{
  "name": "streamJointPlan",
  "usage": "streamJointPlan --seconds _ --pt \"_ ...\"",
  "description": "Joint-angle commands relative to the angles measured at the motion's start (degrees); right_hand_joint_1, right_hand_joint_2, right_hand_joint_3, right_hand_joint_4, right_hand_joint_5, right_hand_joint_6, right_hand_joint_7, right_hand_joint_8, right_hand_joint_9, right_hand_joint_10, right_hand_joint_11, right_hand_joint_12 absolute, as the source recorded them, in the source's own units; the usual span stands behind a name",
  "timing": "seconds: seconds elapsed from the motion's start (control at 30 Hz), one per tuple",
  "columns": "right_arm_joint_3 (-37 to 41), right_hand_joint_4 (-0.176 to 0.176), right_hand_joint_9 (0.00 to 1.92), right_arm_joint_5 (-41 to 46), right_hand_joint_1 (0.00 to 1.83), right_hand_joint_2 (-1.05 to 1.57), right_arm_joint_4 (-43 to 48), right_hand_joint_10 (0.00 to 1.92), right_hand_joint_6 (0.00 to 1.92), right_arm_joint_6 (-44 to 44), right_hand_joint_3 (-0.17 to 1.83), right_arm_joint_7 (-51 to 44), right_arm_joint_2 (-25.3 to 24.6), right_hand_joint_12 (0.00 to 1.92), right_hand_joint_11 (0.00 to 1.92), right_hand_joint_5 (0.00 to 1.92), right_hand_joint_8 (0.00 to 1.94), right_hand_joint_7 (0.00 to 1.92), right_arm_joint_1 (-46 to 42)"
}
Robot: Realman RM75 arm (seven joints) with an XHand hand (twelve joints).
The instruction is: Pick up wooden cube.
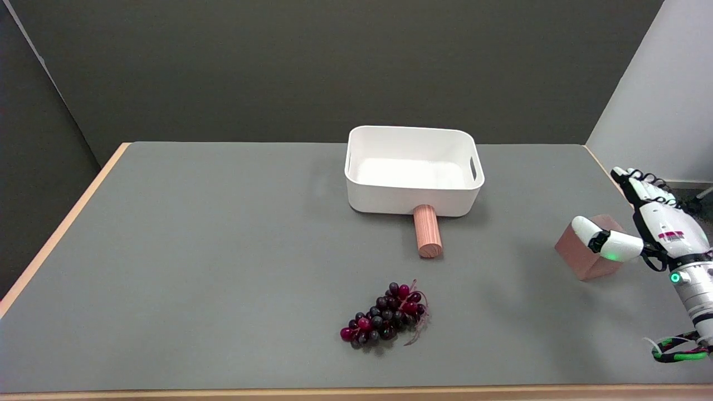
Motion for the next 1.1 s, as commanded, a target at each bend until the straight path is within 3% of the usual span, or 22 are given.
streamJointPlan --seconds 0.03,0.7,0.9,1.1 --pt "-3.23 -0.013 0.00 10.93 0.24 0.47 -3.10 0.20 0.19 -1.62 0.89 -8.40 -0.64 0.77 0.00 0.03 0.11 0.00 3.19" --pt "-5.54 -0.029 0.00 17.18 0.27 0.47 -0.75 0.10 0.16 -2.10 0.88 -11.66 -0.19 0.70 0.00 0.04 0.08 0.00 4.30" --pt "-7.98 -0.071 0.00 19.38 0.26 0.47 -1.15 0.10 0.19 -2.48 0.88 -15.97 0.16 0.72 0.00 0.04 0.10 0.00 6.96" --pt "-9.71 -0.076 0.00 20.23 0.25 0.47 -1.55 0.11 0.19 -2.82 0.88 -18.34 0.16 0.74 0.00 0.04 0.10 0.00 9.11"
